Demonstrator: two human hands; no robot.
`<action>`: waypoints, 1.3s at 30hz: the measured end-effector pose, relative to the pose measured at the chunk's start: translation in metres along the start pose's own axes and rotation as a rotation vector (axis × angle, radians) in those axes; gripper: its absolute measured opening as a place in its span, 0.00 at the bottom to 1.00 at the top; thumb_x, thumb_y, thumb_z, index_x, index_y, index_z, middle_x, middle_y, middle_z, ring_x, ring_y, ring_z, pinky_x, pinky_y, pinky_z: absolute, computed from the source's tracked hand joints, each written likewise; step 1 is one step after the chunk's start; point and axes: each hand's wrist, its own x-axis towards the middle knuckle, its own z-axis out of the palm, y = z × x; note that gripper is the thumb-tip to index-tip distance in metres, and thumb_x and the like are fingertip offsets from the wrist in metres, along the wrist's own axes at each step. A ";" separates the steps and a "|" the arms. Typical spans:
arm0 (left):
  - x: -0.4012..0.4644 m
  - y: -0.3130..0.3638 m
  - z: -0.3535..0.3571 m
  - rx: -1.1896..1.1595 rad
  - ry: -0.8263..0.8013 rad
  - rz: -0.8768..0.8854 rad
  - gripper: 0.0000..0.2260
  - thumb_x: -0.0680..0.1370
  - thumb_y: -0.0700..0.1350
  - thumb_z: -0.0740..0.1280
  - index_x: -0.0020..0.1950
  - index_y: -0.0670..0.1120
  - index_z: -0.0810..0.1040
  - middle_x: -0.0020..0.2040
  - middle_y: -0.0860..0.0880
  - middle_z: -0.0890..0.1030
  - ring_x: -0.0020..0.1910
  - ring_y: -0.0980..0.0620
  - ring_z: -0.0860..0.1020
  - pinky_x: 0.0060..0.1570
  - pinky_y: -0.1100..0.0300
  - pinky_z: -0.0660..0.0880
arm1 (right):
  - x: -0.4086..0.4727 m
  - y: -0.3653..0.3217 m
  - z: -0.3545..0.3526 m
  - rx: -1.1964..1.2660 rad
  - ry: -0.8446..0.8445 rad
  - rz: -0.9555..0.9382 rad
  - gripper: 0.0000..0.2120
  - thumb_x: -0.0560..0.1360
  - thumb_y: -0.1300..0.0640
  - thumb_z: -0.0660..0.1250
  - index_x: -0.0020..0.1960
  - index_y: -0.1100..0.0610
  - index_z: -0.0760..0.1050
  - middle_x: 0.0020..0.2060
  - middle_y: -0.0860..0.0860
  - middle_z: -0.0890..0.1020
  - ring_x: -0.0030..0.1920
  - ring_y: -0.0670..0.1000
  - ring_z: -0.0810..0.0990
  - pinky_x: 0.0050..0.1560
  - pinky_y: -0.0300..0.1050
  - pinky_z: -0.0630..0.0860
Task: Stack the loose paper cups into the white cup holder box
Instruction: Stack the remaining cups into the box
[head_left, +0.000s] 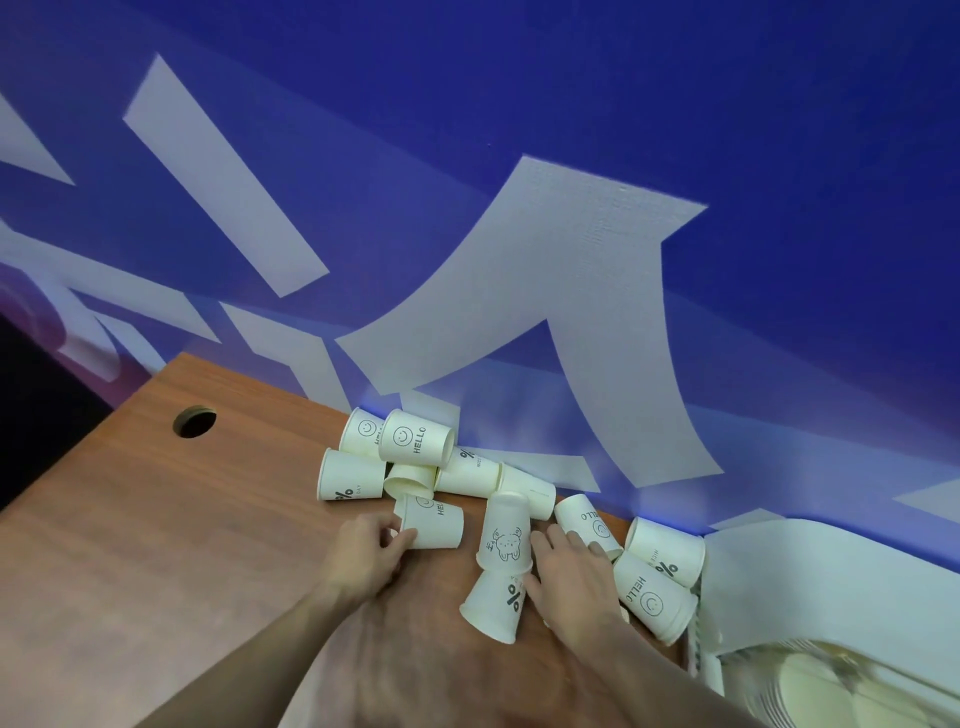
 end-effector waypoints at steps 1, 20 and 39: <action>0.000 0.000 0.001 0.003 -0.006 0.010 0.12 0.77 0.49 0.68 0.35 0.47 0.77 0.26 0.50 0.80 0.25 0.52 0.78 0.33 0.54 0.76 | 0.000 -0.002 0.001 -0.002 -0.002 0.000 0.13 0.60 0.46 0.75 0.41 0.48 0.76 0.36 0.46 0.77 0.37 0.51 0.79 0.35 0.47 0.72; -0.003 0.001 0.003 0.117 0.017 0.161 0.14 0.76 0.53 0.68 0.33 0.48 0.74 0.27 0.50 0.77 0.28 0.51 0.75 0.34 0.51 0.74 | 0.006 -0.012 -0.015 0.110 0.103 0.082 0.12 0.56 0.59 0.79 0.31 0.53 0.77 0.28 0.48 0.77 0.28 0.51 0.78 0.28 0.44 0.72; -0.108 0.094 0.003 0.461 0.015 0.379 0.06 0.76 0.56 0.64 0.43 0.56 0.77 0.32 0.57 0.77 0.36 0.57 0.76 0.34 0.60 0.69 | -0.142 0.050 -0.070 0.611 0.136 0.541 0.14 0.73 0.49 0.61 0.33 0.55 0.70 0.32 0.50 0.79 0.38 0.54 0.77 0.39 0.45 0.73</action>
